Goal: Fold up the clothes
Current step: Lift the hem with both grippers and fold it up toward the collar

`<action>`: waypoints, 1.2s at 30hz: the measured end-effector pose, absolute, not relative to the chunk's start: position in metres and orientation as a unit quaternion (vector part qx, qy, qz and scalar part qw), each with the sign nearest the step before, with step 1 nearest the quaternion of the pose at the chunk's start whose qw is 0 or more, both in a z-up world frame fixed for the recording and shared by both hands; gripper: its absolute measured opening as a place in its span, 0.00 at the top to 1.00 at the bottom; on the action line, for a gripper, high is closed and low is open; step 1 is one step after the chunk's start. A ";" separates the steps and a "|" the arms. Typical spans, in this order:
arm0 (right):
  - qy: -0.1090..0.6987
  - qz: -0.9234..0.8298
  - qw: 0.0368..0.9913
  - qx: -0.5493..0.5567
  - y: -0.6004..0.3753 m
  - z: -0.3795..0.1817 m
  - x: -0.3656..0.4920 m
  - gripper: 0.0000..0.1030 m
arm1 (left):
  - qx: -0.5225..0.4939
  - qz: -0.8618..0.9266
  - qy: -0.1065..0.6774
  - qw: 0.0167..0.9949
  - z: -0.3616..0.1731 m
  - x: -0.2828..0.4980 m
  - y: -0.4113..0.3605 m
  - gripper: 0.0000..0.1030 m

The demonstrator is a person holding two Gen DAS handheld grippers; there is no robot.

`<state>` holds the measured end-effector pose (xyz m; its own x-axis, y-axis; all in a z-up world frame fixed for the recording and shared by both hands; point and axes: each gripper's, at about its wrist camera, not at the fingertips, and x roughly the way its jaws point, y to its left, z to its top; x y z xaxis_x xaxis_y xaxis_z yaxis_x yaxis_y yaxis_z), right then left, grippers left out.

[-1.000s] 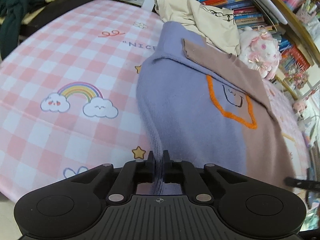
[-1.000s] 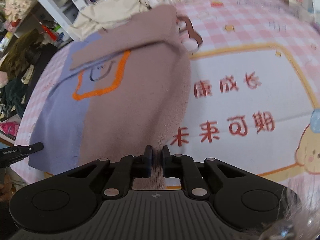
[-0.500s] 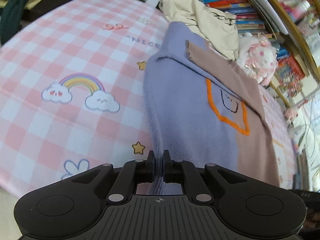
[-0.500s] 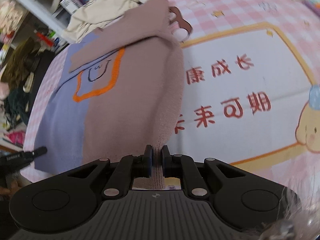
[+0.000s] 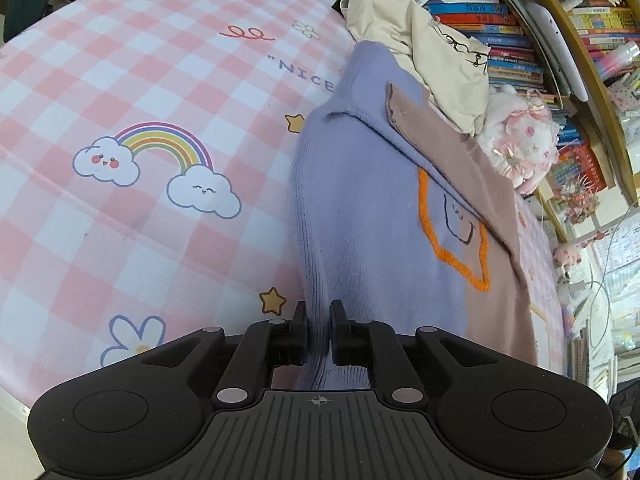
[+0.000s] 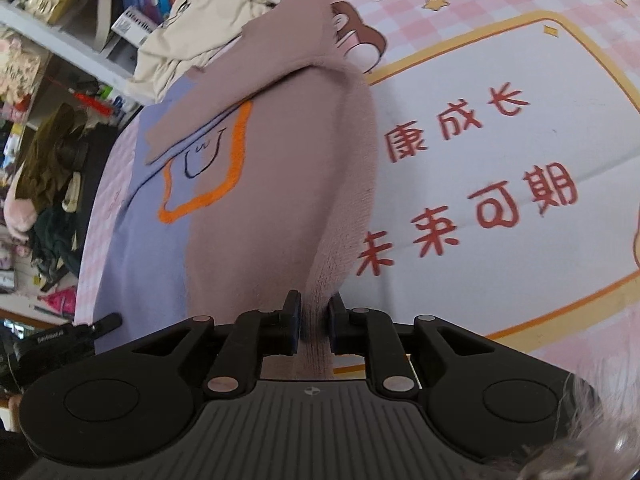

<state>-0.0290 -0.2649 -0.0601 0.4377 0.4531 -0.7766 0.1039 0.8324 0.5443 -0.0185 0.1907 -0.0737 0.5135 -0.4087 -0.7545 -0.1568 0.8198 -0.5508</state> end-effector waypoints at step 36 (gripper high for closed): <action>0.518 0.091 0.803 0.281 -0.288 -0.054 -0.055 0.91 | -0.289 -0.114 0.508 0.804 -0.076 -0.029 0.188 0.96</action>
<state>-0.0550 -0.2878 -0.0541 0.4465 0.4373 -0.7807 0.1445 0.8258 0.5452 -0.0286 0.1884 -0.0755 0.4584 -0.4757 -0.7507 -0.1104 0.8077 -0.5792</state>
